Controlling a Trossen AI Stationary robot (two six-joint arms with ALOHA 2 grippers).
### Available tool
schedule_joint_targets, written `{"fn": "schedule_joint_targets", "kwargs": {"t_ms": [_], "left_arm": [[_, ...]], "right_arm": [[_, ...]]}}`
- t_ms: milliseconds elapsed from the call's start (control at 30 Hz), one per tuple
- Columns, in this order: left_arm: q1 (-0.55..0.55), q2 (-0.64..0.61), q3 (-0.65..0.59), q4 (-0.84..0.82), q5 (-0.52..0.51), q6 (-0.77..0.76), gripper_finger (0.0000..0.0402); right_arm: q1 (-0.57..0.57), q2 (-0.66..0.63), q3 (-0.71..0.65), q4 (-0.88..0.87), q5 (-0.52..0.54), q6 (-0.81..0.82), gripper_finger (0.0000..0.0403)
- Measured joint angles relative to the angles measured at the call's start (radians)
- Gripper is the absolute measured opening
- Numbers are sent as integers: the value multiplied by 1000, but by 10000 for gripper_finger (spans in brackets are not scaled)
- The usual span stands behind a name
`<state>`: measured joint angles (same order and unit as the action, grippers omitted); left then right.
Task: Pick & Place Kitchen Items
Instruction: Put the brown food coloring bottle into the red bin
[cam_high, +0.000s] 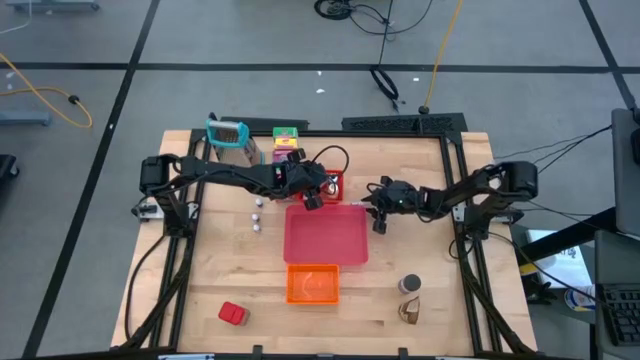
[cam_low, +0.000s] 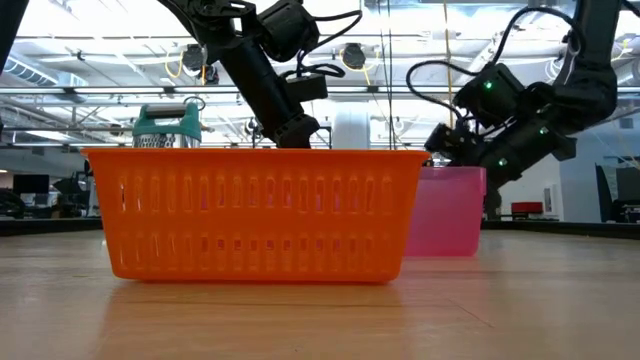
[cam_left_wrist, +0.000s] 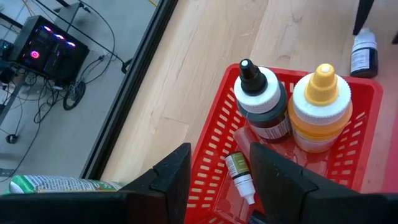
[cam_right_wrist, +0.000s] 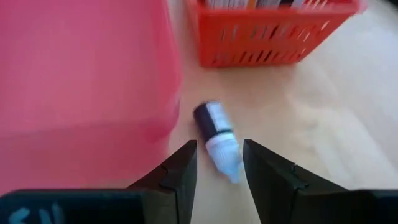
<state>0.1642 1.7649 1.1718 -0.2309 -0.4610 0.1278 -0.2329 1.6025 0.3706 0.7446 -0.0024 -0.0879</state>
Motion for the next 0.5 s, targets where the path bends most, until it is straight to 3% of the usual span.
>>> {"fn": "schedule_joint_targets", "kwargs": {"t_ms": [300,500], "left_arm": [[0,0,0,0,0,-1,166],[1,0,0,-1,15,-2,166]], "right_arm": [[0,121,62,19,-3,-4,120],[-14,160,74,19,-2,-5,61]]}}
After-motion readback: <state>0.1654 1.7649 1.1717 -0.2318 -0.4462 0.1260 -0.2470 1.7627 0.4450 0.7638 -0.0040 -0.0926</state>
